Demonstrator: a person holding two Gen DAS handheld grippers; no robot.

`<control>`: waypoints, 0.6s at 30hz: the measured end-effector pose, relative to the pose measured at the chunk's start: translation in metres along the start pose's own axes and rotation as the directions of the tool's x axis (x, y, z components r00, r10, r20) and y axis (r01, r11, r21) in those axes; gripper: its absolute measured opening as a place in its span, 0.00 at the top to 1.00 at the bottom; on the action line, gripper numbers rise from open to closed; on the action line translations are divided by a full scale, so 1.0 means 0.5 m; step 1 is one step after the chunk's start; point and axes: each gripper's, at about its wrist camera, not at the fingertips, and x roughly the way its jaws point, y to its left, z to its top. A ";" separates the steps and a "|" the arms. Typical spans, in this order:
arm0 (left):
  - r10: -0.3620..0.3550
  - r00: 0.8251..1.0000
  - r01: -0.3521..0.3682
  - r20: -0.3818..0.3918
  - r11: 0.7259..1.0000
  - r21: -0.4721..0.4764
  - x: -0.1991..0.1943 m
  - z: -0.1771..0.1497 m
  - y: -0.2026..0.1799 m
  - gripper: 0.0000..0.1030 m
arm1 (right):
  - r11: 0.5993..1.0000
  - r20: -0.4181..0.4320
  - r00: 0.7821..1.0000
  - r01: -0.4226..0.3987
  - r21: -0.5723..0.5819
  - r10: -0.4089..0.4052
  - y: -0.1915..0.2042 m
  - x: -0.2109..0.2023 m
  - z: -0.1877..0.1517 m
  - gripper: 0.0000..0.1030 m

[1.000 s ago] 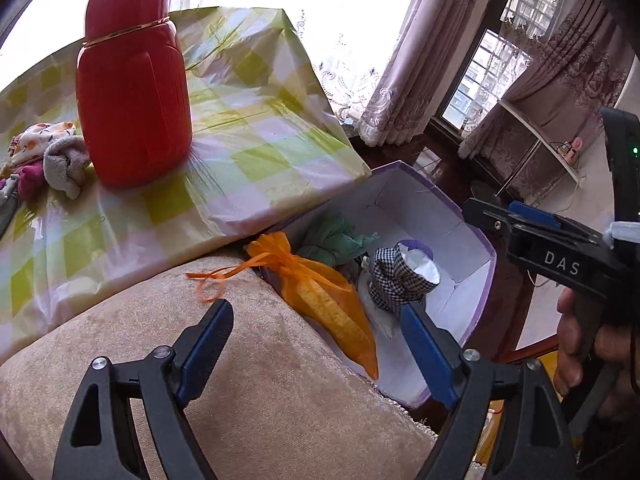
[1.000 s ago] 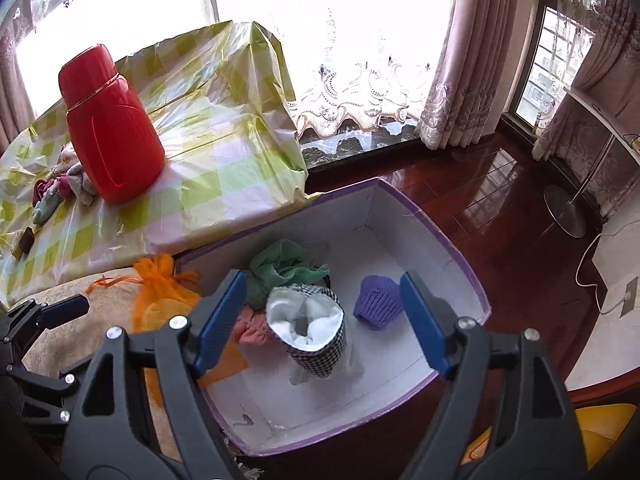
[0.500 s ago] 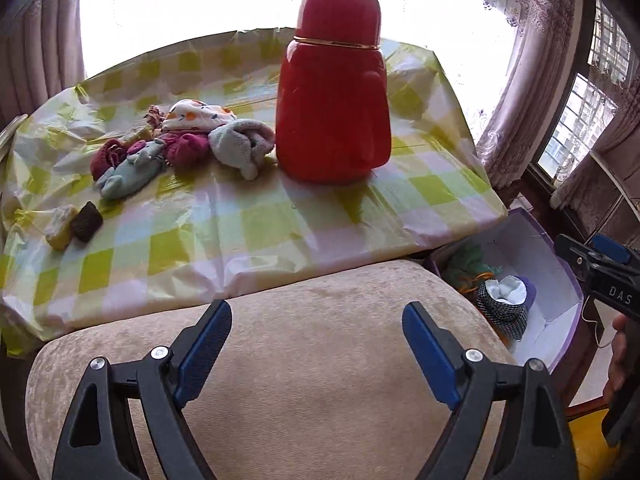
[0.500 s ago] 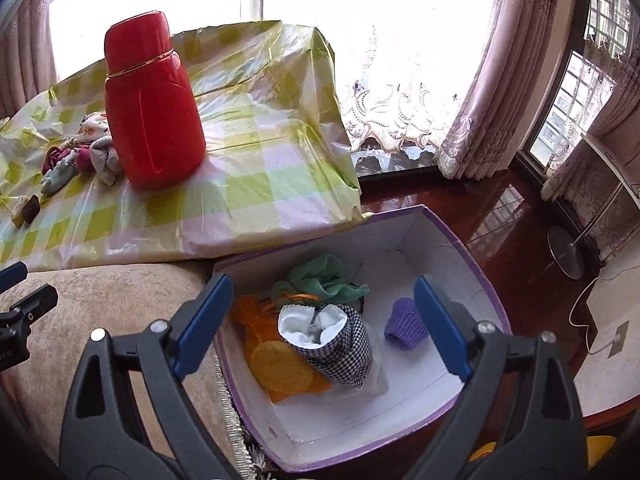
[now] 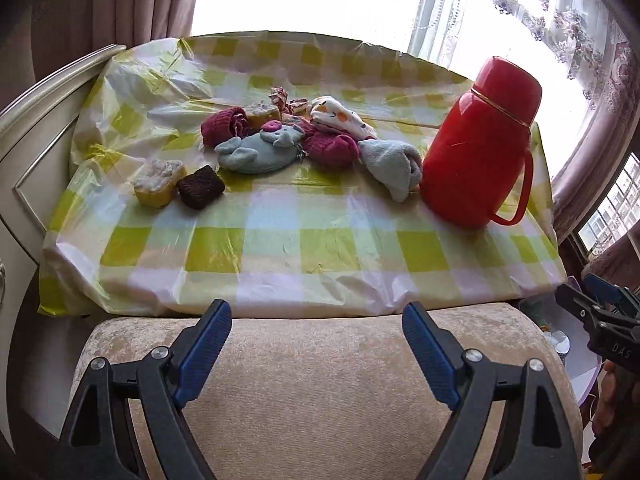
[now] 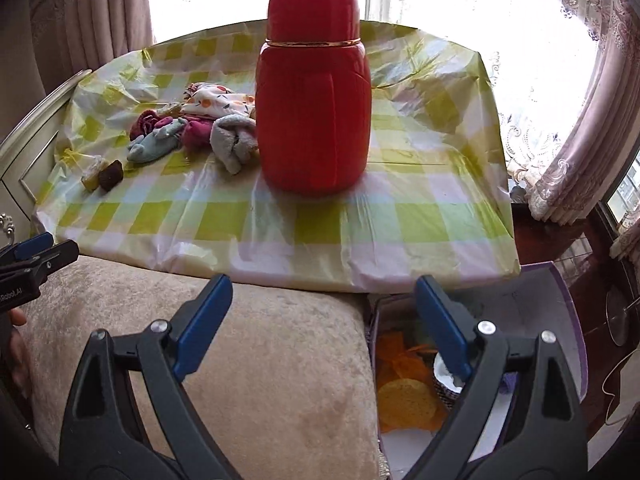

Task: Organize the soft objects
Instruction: 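Move both open tools back over the remaining items on the bed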

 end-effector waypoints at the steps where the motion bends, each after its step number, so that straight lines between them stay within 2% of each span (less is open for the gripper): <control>1: 0.003 1.000 -0.003 0.000 1.000 -0.014 0.003 0.003 0.012 0.15 | 1.000 0.000 1.000 -0.017 -0.017 0.017 0.018 0.007 0.007 0.10; 6: 0.026 1.000 -0.026 -0.001 0.997 -0.079 0.016 0.021 0.066 0.15 | 0.992 0.002 0.998 -0.058 -0.109 0.059 0.105 0.046 0.047 0.10; 13: 0.052 0.999 -0.051 0.005 0.991 -0.124 0.033 0.056 0.119 0.15 | 0.972 0.049 0.997 -0.045 -0.229 0.057 0.201 0.085 0.125 0.10; 18: 0.058 0.997 -0.053 0.048 0.993 -0.110 0.056 0.135 0.153 0.15 | 0.961 0.077 0.993 -0.063 -0.268 0.087 0.258 0.112 0.203 0.10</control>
